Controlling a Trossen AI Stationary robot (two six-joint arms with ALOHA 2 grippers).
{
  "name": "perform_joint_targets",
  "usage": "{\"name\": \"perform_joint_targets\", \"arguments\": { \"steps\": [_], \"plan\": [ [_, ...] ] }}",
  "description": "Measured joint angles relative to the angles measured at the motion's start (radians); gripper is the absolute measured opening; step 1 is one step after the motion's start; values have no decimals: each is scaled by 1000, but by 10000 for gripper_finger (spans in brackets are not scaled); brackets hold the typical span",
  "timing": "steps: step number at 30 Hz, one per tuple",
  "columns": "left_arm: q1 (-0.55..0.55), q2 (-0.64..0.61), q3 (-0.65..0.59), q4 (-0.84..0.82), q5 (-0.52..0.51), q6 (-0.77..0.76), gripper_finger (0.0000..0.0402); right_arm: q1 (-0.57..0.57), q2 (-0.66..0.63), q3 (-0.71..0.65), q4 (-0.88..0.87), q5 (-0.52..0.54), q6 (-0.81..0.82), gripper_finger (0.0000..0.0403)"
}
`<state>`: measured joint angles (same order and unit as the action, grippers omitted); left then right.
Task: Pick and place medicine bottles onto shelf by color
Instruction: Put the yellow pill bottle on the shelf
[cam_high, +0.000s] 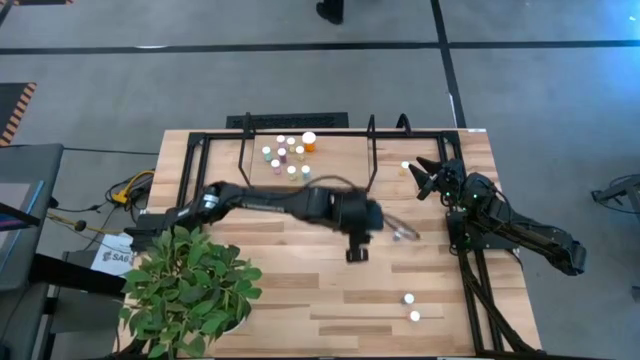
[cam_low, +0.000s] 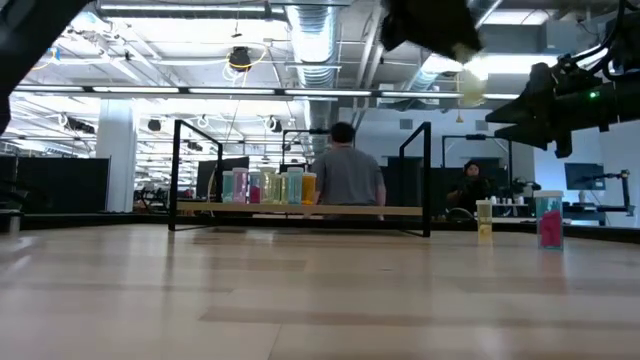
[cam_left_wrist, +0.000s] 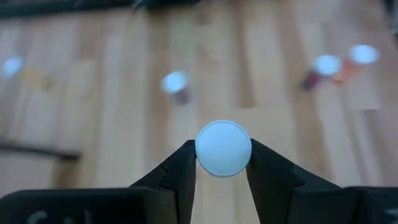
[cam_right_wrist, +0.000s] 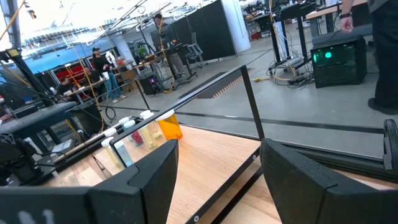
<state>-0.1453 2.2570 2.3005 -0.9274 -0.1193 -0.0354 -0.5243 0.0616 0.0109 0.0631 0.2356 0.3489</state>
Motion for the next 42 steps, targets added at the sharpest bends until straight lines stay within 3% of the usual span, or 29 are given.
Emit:
{"name": "perform_joint_targets", "arguments": {
  "steps": [7,16,22,33,42],
  "plan": [
    [106,1,56,-142,-5,-37,110,0,0,0,0,0,0,249],
    [234,-52,55,-236,-111,6,110,0,1,0,0,0,0,249],
    [365,-55,54,-295,-91,39,110,0,4,0,-1,0,0,249],
    [599,-51,54,-292,-13,-36,110,0,5,0,-2,0,0,249],
    [598,-45,-84,-153,1,-51,110,0,5,0,-3,0,0,249]
  ]
}}
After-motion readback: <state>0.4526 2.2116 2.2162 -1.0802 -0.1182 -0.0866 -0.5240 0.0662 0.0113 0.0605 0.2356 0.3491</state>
